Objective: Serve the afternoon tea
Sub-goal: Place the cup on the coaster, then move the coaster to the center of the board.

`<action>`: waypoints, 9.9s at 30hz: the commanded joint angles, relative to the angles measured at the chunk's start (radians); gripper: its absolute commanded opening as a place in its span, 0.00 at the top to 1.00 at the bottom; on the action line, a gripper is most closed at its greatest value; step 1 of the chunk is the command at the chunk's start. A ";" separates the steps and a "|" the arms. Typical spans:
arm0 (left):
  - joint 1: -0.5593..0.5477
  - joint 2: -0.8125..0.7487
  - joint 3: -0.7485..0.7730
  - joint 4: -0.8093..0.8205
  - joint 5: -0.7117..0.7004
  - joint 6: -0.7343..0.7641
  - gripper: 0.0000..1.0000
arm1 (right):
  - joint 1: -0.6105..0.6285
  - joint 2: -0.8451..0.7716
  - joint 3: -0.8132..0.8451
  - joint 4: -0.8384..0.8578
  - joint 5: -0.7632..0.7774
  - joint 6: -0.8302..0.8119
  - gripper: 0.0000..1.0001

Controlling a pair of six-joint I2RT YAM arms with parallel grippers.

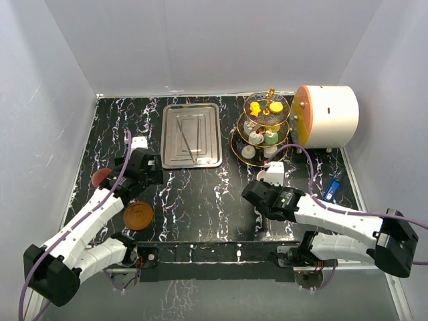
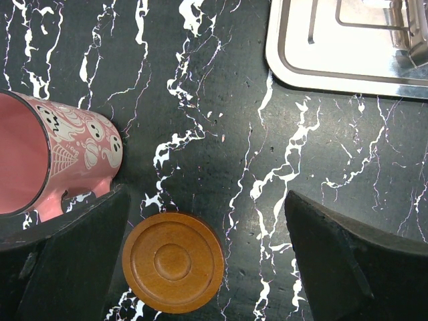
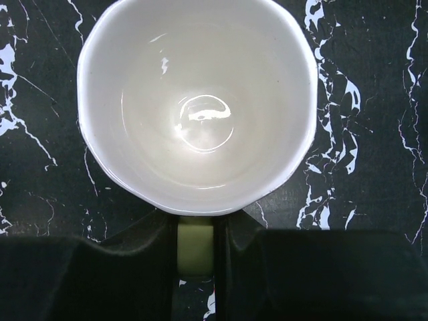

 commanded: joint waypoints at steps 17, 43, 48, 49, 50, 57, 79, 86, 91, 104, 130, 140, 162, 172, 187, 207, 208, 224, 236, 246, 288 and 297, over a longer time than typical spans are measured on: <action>0.005 0.011 0.028 -0.008 -0.006 0.011 0.01 | -0.006 -0.095 0.045 -0.047 0.022 0.100 0.65; 0.004 0.008 0.030 -0.014 -0.012 0.010 0.01 | -0.006 -0.068 0.120 -0.123 -0.040 0.126 0.80; 0.004 0.010 0.030 -0.013 -0.011 0.011 0.01 | -0.006 -0.049 0.120 -0.115 -0.047 0.111 0.75; 0.004 0.011 0.031 -0.013 -0.011 0.011 0.01 | -0.007 -0.046 0.121 -0.116 -0.050 0.110 0.73; 0.004 0.012 0.032 -0.014 -0.011 0.011 0.01 | -0.006 -0.044 0.121 -0.116 -0.053 0.110 0.72; 0.004 0.014 0.031 -0.013 -0.011 0.013 0.01 | -0.006 -0.056 0.122 -0.133 -0.049 0.133 0.68; 0.004 0.028 0.033 -0.015 -0.006 0.011 0.01 | -0.006 -0.197 0.004 0.025 0.092 0.054 0.86; 0.004 0.026 0.032 -0.019 -0.010 0.008 0.01 | -0.006 -0.207 -0.020 0.108 0.044 -0.052 0.82; 0.004 0.026 0.034 -0.019 -0.006 0.006 0.01 | -0.006 -0.204 -0.030 0.119 0.013 -0.053 0.81; 0.004 0.028 0.034 -0.016 0.001 0.010 0.01 | -0.006 -0.166 -0.004 0.031 -0.009 0.035 0.62; 0.005 0.042 0.034 -0.009 0.011 0.023 0.01 | -0.006 -0.139 0.103 -0.245 -0.037 0.302 0.62; 0.005 0.040 0.034 -0.007 0.015 0.025 0.01 | -0.006 -0.157 0.098 -0.220 -0.054 0.274 0.63; 0.004 0.037 0.035 -0.015 0.008 0.017 0.01 | -0.006 -0.042 0.208 -0.266 -0.036 0.139 0.82; 0.005 0.040 0.035 -0.014 0.011 0.018 0.01 | -0.006 -0.097 0.209 -0.278 -0.050 0.130 0.87; 0.003 0.043 0.035 -0.012 0.011 0.022 0.01 | -0.006 -0.024 0.217 -0.271 -0.071 0.092 0.74; 0.004 0.034 0.035 -0.031 0.028 -0.011 0.01 | -0.006 -0.218 0.361 -0.258 -0.086 0.062 0.33; 0.004 0.035 0.035 -0.039 0.038 -0.017 0.01 | -0.006 -0.227 0.376 -0.249 -0.086 0.053 0.32; 0.004 0.058 -0.055 -0.229 0.251 -0.536 0.01 | -0.006 -0.074 0.512 0.061 -0.300 -0.238 0.07; 0.004 0.112 -0.180 -0.097 0.251 -0.567 0.01 | -0.006 -0.063 0.475 0.181 -0.333 -0.270 0.02; 0.004 0.192 -0.187 0.000 0.314 -0.509 0.01 | -0.007 -0.062 0.458 0.179 -0.298 -0.275 0.02; -0.473 0.856 0.352 0.377 0.587 -0.531 0.06 | -0.007 -0.165 0.423 0.045 -0.046 -0.198 0.02; -0.474 0.839 0.408 0.340 0.552 -0.504 0.06 | -0.006 -0.156 0.425 0.046 -0.058 -0.195 0.02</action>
